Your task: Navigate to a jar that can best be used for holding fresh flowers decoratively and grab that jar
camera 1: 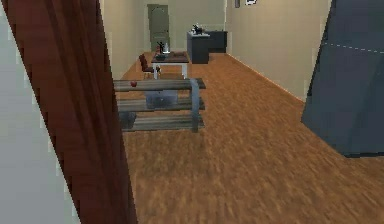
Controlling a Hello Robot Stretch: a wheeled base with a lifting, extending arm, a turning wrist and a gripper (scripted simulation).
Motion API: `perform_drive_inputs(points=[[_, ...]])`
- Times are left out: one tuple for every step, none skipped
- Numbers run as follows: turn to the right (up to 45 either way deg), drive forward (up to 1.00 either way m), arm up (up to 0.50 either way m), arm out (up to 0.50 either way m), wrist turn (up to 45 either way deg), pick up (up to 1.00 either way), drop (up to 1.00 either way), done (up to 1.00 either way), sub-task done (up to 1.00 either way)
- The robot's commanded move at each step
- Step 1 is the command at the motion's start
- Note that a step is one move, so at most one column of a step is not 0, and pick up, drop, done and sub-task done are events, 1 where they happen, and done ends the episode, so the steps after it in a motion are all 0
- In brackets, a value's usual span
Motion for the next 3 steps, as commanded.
perform_drive_inputs(points=[[45.0, 0.00, 0.00, 0.00, 0.0, 0.00, 0.00, 0.00, 0.00], [45.0, 0.00, 0.00, 0.00, 0.0, 0.00, 0.00, 0.00, 0.00], [45.0, 0.00, 0.00, 0.00, 0.0, 0.00, 0.00, 0.00, 0.00]])
